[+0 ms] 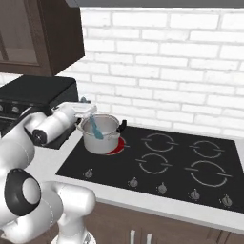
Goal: Put the broccoli and lemon in the pot. Retrieve the spatula and lightly stir the vegetables in the pot.
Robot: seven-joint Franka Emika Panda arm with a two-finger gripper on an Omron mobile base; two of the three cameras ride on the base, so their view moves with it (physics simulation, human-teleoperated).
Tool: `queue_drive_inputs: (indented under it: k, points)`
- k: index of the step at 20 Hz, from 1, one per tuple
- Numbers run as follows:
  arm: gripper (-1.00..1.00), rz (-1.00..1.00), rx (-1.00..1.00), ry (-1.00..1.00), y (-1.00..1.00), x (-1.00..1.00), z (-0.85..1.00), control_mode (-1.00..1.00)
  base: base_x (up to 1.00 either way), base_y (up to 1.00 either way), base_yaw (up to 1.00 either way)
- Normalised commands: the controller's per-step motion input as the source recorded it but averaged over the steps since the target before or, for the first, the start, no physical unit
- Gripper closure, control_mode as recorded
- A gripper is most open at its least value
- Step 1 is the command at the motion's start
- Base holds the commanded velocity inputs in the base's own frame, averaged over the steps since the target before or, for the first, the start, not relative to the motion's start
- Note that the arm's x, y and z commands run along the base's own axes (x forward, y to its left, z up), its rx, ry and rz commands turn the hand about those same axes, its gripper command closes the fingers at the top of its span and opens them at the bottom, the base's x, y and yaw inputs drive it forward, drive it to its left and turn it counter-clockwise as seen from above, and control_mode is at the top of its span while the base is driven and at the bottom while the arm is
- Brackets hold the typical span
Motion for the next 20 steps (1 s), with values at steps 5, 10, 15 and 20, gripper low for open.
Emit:
queue_drive_inputs:
  k: [5,10,15,20]
  points:
    - [1.0,0.0,0.04,-0.07,0.0,0.05,-0.79,-1.0,0.0,0.0,0.0]
    - [1.0,0.0,0.01,-0.22,0.0,0.03,-0.24,-1.0,0.0,0.0,0.0]
    - [1.0,0.0,0.01,-0.32,0.0,-0.45,0.56,-1.0,0.0,0.0,0.0]
    - [1.0,0.0,0.06,-0.23,-0.08,0.16,0.24,-1.0,0.0,0.0,0.0]
